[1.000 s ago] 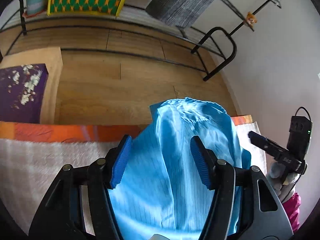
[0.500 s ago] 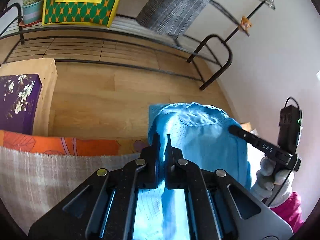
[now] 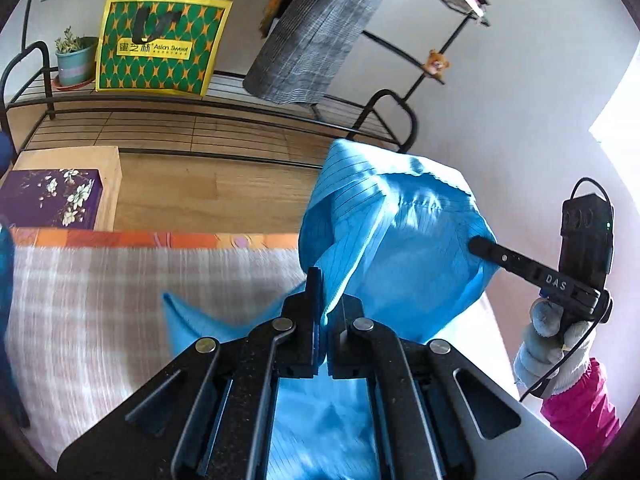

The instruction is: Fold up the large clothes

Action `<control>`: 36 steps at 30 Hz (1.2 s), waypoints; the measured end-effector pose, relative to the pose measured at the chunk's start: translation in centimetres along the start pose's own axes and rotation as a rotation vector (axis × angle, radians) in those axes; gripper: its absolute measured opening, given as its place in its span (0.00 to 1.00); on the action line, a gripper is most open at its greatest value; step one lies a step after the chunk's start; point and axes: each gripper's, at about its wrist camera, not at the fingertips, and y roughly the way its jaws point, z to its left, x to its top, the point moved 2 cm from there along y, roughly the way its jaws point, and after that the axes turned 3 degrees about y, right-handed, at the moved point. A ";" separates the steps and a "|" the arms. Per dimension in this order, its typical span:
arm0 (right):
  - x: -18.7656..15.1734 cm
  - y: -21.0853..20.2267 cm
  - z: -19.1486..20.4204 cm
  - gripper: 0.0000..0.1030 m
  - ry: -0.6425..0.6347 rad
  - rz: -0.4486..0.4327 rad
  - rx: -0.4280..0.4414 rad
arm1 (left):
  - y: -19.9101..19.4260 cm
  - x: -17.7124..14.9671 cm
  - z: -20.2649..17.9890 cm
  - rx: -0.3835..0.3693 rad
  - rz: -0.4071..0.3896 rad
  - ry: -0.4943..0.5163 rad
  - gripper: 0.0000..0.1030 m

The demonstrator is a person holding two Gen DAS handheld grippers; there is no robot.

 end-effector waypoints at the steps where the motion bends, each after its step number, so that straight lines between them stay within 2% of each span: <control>1: -0.6 -1.0 0.5 0.00 -0.002 0.000 0.008 | -1.0 -0.6 -0.6 -0.003 -0.002 0.012 0.00; 5: -4.1 -5.6 3.1 0.00 -0.021 -0.010 0.027 | -4.3 -3.5 -3.2 -0.012 -0.002 0.075 0.00; 12: -12.3 -12.3 7.0 0.00 -0.044 0.007 -0.014 | -10.5 -9.6 -7.1 -0.064 -0.016 0.160 0.00; 17: -19.2 -15.7 9.0 0.00 -0.025 0.024 -0.037 | -14.1 -15.8 -8.6 -0.099 -0.005 0.198 0.00; 22: -26.2 -16.6 9.5 0.00 0.010 0.084 -0.080 | -15.8 -22.4 -8.8 -0.103 0.045 0.221 0.00; 25: -29.3 -16.3 10.2 0.00 -0.036 0.112 -0.132 | -15.7 -26.1 -8.3 -0.066 0.074 0.244 0.00; 29: -32.2 -16.2 9.7 0.00 0.000 0.165 -0.124 | -15.1 -30.2 -7.3 -0.035 0.179 0.254 0.00; 31: -32.7 -17.3 10.0 0.06 -0.014 0.155 -0.139 | -15.5 -31.4 -7.0 -0.026 0.214 0.257 0.01; 32: -32.8 -18.2 10.2 0.08 -0.010 0.143 -0.140 | -16.1 -31.9 -7.0 -0.029 0.226 0.267 0.05; 34: -33.2 -20.6 10.6 0.25 0.016 0.103 -0.117 | -18.0 -32.5 -7.1 -0.035 0.215 0.277 0.07; 36: -33.7 -23.7 11.5 0.29 0.021 0.049 -0.102 | -20.1 -32.4 -6.8 -0.076 0.192 0.247 0.10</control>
